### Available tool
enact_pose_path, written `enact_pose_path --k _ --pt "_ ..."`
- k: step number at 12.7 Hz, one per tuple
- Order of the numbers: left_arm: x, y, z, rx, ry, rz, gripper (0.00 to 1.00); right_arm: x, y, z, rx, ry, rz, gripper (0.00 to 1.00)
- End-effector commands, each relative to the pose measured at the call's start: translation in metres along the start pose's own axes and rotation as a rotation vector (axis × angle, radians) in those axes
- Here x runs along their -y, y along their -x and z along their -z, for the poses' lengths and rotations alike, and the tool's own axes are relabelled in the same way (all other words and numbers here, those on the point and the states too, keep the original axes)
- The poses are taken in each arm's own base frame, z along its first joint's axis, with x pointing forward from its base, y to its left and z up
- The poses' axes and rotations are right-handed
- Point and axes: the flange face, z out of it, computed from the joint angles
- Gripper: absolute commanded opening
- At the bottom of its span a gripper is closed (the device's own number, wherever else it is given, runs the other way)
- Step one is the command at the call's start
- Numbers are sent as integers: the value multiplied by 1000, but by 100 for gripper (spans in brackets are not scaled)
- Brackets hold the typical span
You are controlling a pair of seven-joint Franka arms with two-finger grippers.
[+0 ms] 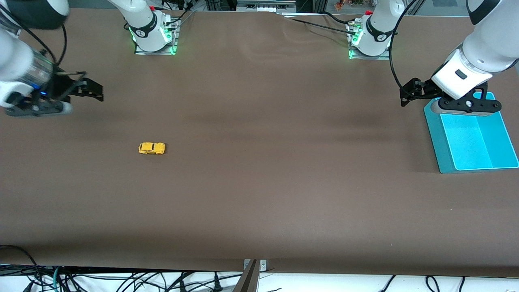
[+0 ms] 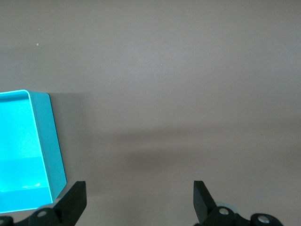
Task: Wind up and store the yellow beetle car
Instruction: 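Move the right gripper down toward the yellow beetle car, then close the right gripper on the yellow car, pressing it onto the table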
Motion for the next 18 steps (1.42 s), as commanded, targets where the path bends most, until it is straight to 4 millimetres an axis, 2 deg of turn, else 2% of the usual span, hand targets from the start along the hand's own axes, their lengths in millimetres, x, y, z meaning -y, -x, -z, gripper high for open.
enact_pose_path --k 1,4,6,8,10,11,16,18 --pt "3 -2 8 7 19 -19 100 -1 -2 -57 -10 15 266 100" --pt "2 -2 8 7 18 -20 100 3 -16 -124 -44 28 623 100" --pt "3 -2 8 7 19 -19 100 5 -18 -177 -74 45 802 100" --pt "2 -2 8 7 18 -22 100 8 -17 -220 -127 82 955 100" --pt "3 -2 7 8 18 -20 100 7 -29 -247 -162 123 1156 100" --pt "3 -2 7 8 18 -20 100 5 -33 -258 -172 135 1201 100" --pt "3 -2 7 8 18 -19 100 5 -45 -307 -204 159 1259 100" --pt "3 -2 7 8 18 -20 100 10 -46 -315 -206 154 1266 99"
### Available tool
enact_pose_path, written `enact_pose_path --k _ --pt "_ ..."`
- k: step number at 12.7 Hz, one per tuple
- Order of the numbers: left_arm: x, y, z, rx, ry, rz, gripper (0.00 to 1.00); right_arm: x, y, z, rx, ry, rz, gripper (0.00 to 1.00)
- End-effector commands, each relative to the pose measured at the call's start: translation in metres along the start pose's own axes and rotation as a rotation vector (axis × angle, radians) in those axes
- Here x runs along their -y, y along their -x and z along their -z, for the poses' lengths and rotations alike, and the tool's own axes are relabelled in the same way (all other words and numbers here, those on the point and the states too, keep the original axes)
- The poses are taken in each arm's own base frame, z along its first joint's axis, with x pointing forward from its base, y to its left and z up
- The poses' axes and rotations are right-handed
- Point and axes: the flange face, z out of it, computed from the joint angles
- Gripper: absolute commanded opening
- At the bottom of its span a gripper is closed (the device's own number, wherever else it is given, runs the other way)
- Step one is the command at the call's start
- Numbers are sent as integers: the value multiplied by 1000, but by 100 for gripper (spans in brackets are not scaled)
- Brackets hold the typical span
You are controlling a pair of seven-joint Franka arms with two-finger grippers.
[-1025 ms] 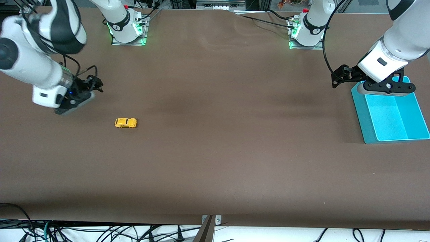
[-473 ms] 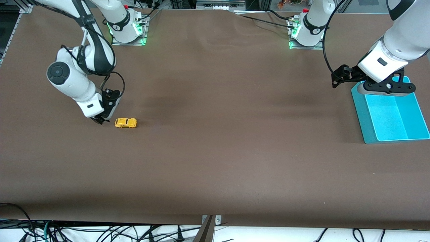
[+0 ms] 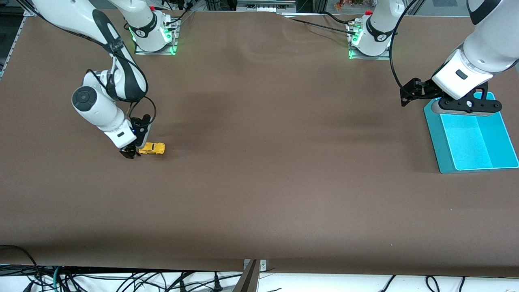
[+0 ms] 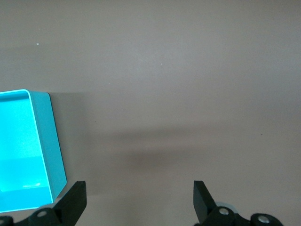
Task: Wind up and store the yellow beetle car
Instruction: 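Close the right gripper on the yellow car, pressing it onto the table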
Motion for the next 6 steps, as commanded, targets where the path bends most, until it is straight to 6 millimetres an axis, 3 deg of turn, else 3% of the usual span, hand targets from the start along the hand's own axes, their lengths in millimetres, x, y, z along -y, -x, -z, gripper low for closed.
enact_pose_path --k 1,2,4,6 --pt "2 -2 6 8 18 -21 100 0 -3 -5 -8 12 22 91" --pt "3 -2 7 6 18 -19 100 0 -3 -6 -8 11 20 87" --pt "4 -2 7 6 18 -18 100 3 -13 -7 -17 8 36 68" --pt "4 -2 7 6 18 -18 100 3 -14 -6 -17 7 38 40"
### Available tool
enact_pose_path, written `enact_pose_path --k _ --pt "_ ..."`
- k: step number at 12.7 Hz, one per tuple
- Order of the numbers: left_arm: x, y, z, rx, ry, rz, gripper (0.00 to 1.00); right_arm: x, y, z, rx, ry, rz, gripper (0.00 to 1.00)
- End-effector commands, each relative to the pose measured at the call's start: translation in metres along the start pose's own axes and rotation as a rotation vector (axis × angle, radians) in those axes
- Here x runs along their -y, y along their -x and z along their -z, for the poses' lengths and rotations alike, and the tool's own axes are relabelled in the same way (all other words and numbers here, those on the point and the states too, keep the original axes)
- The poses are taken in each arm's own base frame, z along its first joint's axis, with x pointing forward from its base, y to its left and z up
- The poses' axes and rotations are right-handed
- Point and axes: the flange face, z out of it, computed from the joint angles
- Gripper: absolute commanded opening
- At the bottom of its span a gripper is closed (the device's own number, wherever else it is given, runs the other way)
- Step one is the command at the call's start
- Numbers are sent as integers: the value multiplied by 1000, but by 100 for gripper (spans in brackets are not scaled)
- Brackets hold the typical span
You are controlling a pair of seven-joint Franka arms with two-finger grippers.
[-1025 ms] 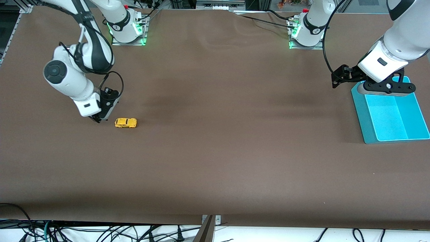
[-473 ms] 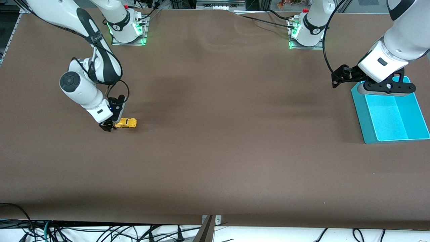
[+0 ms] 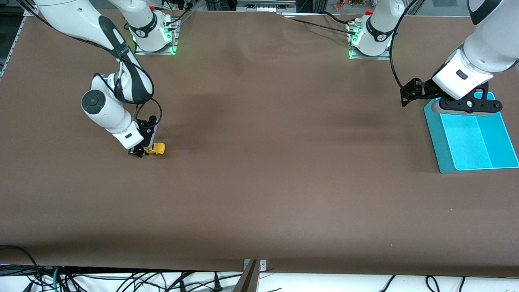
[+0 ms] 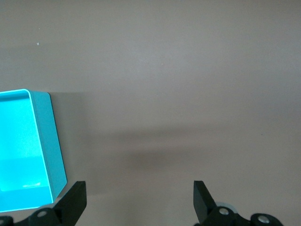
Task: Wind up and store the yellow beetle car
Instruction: 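Close the right gripper on the yellow car, pressing it onto the table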
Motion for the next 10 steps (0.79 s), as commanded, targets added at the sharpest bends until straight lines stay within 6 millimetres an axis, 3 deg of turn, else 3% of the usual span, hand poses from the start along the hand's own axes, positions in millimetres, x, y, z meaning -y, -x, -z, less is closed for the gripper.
enact_pose_path --k 1,3,4,8,10 --pt "3 -2 7 5 18 -19 100 -2 0 4 -5 13 18 26" --pt "3 -2 7 6 18 -19 100 -2 -1 4 -6 14 56 3" --pt "3 -2 7 5 18 -19 100 -3 -2 7 -6 17 78 0" --pt "3 -2 6 7 18 -19 100 -9 -3 14 -7 33 172 0" --pt "2 -2 7 5 18 -21 100 -7 -1 5 -8 24 167 0"
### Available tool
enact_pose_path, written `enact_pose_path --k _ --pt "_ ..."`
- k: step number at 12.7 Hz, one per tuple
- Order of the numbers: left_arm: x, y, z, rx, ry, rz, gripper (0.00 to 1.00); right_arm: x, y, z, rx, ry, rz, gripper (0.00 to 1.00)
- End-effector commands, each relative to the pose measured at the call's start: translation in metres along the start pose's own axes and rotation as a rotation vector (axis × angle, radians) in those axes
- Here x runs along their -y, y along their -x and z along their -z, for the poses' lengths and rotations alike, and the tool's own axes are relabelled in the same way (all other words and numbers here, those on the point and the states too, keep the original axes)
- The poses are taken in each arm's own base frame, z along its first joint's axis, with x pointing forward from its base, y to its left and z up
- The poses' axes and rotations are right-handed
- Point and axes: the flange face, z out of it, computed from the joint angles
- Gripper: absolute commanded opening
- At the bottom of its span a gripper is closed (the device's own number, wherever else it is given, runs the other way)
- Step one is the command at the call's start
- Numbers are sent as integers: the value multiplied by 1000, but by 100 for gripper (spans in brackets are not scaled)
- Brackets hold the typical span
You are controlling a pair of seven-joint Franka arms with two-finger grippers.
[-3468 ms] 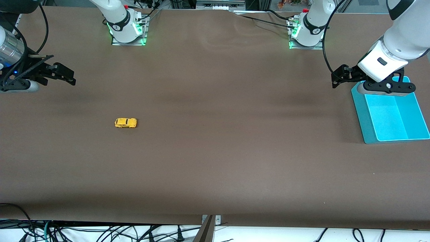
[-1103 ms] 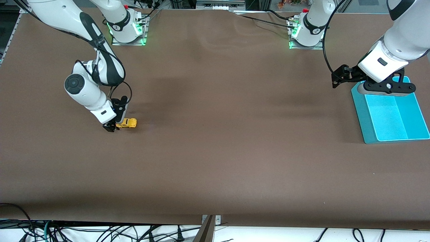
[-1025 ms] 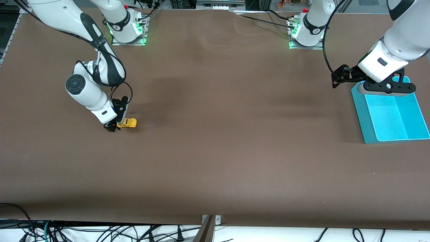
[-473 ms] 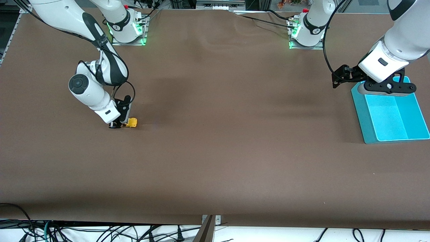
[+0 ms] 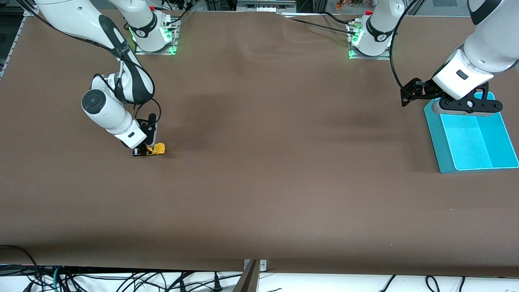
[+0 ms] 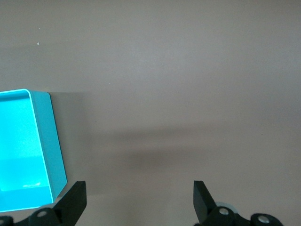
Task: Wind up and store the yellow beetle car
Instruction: 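Close the right gripper on the yellow car, pressing it onto the table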
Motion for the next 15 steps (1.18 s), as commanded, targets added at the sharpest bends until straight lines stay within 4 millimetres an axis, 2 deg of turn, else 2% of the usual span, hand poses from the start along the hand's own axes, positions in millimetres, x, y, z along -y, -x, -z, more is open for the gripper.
enact_pose_path --k 1,3,8,10,14,15 --pt "2 -2 7 5 18 -21 100 1 7 -9 -4 3 13 0" --pt "3 -2 6 7 18 -20 100 4 21 -24 -4 1 6 0" --pt "3 -2 6 7 18 -21 100 6 65 -25 2 -4 41 0" --pt "3 -2 7 5 18 -21 100 11 99 -29 6 -13 23 0" --pt "3 -2 7 7 18 -21 100 28 179 -34 15 -29 -79 0" --pt "3 -2 7 7 18 -21 100 31 191 -34 15 -31 -91 0"
